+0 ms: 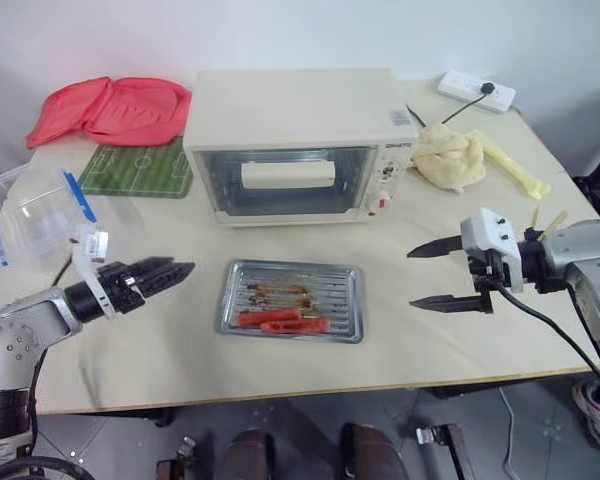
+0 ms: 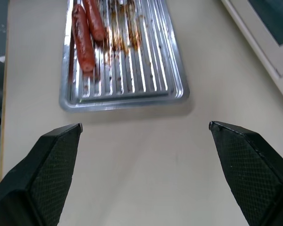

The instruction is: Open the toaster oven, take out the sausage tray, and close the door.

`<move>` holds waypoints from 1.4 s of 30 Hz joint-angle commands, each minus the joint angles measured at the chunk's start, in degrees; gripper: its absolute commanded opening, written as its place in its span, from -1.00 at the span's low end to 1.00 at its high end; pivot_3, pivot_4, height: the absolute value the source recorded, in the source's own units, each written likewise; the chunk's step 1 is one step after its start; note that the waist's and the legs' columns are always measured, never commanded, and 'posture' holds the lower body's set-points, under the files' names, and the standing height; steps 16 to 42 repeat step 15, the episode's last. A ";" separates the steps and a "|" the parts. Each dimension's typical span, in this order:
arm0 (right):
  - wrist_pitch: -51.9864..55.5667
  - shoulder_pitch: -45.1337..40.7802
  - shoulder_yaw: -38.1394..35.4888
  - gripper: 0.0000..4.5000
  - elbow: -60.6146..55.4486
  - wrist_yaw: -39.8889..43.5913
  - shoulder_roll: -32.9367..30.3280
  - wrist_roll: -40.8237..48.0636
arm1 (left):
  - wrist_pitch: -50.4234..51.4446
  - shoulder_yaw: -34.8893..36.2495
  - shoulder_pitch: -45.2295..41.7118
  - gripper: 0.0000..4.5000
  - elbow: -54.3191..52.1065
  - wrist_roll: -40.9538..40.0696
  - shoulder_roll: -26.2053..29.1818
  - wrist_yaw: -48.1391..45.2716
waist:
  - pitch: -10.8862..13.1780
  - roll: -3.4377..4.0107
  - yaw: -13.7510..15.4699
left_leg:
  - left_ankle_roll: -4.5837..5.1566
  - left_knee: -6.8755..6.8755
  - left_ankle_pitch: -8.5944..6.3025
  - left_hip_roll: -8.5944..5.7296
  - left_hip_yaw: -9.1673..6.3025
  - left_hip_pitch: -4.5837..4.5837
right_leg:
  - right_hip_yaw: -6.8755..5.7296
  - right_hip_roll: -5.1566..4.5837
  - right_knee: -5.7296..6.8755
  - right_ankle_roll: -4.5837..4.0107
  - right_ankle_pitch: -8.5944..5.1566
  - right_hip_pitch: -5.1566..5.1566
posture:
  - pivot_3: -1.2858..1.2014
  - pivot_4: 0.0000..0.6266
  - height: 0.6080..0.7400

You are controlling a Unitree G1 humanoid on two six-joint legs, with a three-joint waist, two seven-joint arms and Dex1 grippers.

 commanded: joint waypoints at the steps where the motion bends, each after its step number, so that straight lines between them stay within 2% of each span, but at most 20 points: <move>1: -2.23 -0.64 -0.04 1.00 1.46 0.53 0.04 -0.95 | -17.13 -1.73 0.39 0.99 3.05 8.72 -0.71 -7.77 | 0.00 0.01 0.13 | 0.01 -0.03 -0.01 0.00 0.02 0.00 | 0.00 0.00 -0.02 0.00 0.00 -0.01 | 0.03 -0.52 1.00; 4: -3.72 1.18 -0.53 1.00 4.05 -2.77 0.50 -3.09 | -28.31 -3.63 0.64 0.99 6.30 12.67 -1.29 -15.55 | 0.00 0.01 0.18 | 0.04 -0.08 -0.03 0.00 0.06 -0.03 | -0.03 0.01 -0.08 0.01 0.00 -0.05 | 0.03 -0.52 1.00; 6: -5.84 4.42 -2.57 1.00 3.83 -5.89 1.60 -3.28 | -31.69 -3.44 0.91 0.99 10.16 11.52 -1.55 -22.84 | 0.00 0.00 0.22 | 0.07 -0.09 -0.05 0.01 0.11 -0.03 | -0.05 0.01 -0.10 0.02 0.01 -0.07 | 0.03 -0.52 1.00; 9: -6.12 8.79 -4.52 1.00 2.10 -9.54 2.46 -3.19 | -35.61 -4.01 0.71 0.99 15.15 13.78 -0.79 -26.30 | 0.00 0.00 0.23 | 0.08 -0.13 -0.07 0.04 0.14 -0.05 | -0.16 0.01 -0.03 0.02 0.01 -0.15 | 0.03 -0.52 1.00; 15: -3.51 17.36 -11.49 1.00 -3.57 -21.43 6.72 -1.53 | -34.14 -3.63 -1.97 0.99 18.06 17.26 -1.20 -18.96 | 0.01 -0.01 0.53 | 0.11 0.04 -0.08 0.07 0.19 -0.08 | -0.16 -0.02 0.18 0.03 0.02 -0.21 | 0.03 -0.52 1.00; 42: -3.51 17.36 -11.49 1.00 -3.57 -21.43 6.72 -1.53 | -34.14 -3.63 -1.97 0.99 18.06 17.26 -1.20 -18.96 | 0.01 -0.01 0.53 | 0.11 0.04 -0.08 0.07 0.19 -0.08 | -0.16 -0.02 0.18 0.03 0.02 -0.21 | 0.03 -0.52 1.00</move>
